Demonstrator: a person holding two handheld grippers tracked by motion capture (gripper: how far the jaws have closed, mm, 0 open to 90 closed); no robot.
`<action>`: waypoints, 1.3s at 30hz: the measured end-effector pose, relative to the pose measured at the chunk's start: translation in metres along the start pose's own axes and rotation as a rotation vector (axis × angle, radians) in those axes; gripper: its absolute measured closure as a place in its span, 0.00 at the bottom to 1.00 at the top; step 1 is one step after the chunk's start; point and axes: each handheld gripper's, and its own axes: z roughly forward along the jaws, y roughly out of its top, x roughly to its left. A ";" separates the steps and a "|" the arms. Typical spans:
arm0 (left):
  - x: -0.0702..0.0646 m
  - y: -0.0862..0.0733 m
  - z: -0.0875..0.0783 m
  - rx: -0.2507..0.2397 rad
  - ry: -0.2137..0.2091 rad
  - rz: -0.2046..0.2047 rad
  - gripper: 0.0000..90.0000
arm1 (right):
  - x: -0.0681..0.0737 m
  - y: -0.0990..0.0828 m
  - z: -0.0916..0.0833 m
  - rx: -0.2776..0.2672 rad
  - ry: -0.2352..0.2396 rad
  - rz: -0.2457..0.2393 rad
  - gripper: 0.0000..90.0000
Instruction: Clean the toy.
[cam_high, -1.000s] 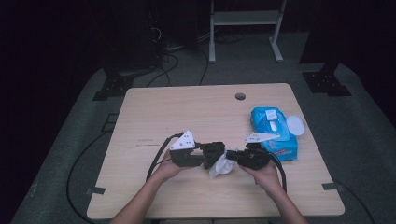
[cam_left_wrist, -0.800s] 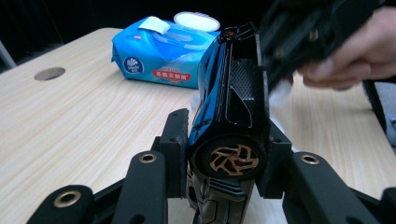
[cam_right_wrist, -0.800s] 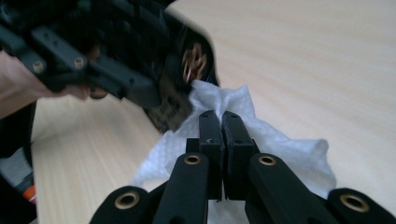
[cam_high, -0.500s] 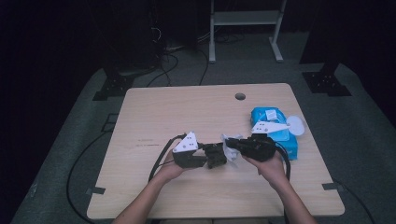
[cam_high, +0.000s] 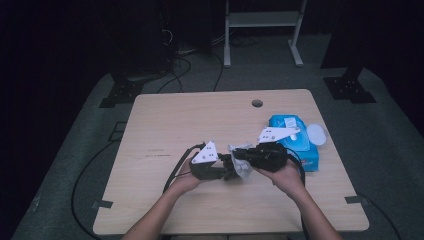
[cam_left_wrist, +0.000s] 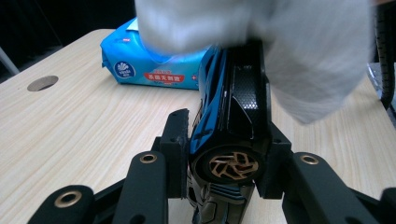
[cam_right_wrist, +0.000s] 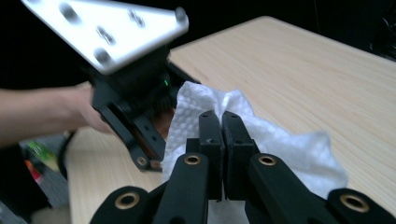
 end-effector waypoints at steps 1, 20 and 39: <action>0.000 0.000 0.000 -0.004 0.001 -0.004 0.69 | -0.002 -0.002 0.000 -0.006 0.008 0.006 0.98; -0.001 0.007 0.008 -0.020 -0.013 -0.018 0.70 | -0.001 0.000 -0.002 0.005 -0.025 0.018 0.98; 0.002 0.003 -0.003 -0.013 -0.001 -0.028 0.70 | -0.029 -0.024 -0.019 -0.033 -0.079 0.125 0.98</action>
